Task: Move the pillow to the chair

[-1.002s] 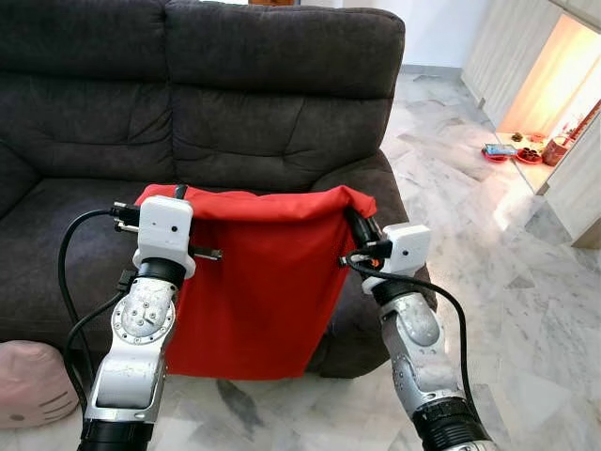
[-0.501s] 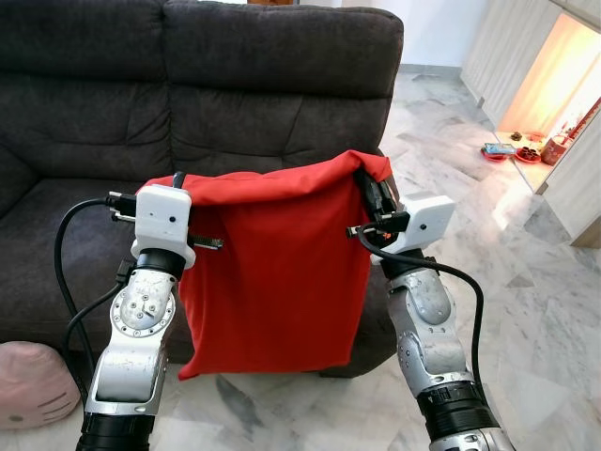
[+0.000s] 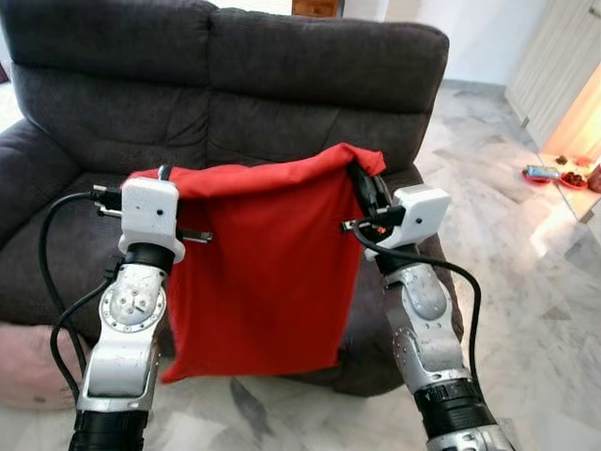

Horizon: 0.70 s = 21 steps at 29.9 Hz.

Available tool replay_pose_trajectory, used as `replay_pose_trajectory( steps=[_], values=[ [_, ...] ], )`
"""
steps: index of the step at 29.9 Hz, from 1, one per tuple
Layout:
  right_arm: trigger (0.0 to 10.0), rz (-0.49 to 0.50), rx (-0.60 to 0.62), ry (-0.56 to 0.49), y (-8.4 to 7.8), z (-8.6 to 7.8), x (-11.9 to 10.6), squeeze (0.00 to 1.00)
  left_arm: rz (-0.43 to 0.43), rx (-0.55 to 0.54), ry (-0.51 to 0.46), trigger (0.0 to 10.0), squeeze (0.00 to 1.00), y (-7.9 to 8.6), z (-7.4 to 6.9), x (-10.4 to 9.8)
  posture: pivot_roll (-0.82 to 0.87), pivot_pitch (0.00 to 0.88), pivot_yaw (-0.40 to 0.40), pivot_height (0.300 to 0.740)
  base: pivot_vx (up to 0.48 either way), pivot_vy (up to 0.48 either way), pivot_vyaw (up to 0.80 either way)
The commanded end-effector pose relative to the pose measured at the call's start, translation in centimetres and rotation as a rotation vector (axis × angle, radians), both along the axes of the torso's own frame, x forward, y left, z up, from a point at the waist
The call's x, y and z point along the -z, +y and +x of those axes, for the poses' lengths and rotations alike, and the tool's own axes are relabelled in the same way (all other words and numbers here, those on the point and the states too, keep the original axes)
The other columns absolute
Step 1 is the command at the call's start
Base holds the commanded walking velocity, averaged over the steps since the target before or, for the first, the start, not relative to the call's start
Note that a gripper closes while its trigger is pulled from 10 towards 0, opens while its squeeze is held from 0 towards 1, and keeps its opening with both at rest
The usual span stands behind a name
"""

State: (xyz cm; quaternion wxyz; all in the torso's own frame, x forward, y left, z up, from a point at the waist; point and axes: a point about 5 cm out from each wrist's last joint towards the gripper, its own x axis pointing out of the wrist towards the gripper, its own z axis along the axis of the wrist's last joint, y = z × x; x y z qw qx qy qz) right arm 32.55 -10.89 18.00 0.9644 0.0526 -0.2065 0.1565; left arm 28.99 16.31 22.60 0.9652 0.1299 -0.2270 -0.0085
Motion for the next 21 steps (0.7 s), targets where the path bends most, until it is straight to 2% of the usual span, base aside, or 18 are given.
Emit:
replay_pose_trajectory(
  steps=[1, 7, 12, 21],
  values=[
    [10.0, 0.031, -0.014, -0.085, 0.5, -0.2, -2.1, 0.00, 0.011, 0.004, -0.108, 10.0, 0.00, -0.1, -0.5, -2.3, 0.17, 0.002, -0.053, 0.740, 0.277, 0.000, 0.00],
    [10.0, 0.035, -0.013, -0.072, 0.5, -0.1, -2.0, 0.00, 0.011, 0.013, -0.113, 10.0, 0.00, -0.2, -0.5, -2.6, 0.17, 0.000, -0.052, 0.740, 0.284, 0.000, 0.00],
    [10.0, 0.035, -0.019, -0.066, 0.5, -0.1, -2.0, 0.00, 0.014, 0.015, -0.118, 10.0, 0.00, -0.1, -0.5, -2.8, 0.17, 0.000, -0.054, 0.740, 0.282, 0.000, -0.77],
    [10.0, 0.034, -0.028, -0.087, 0.8, -0.2, -2.5, 0.00, 0.017, 0.003, -0.142, 10.0, 0.00, 0.4, -0.6, -3.7, 0.18, 0.000, -0.061, 0.740, 0.283, 0.000, 0.00]
  ],
)
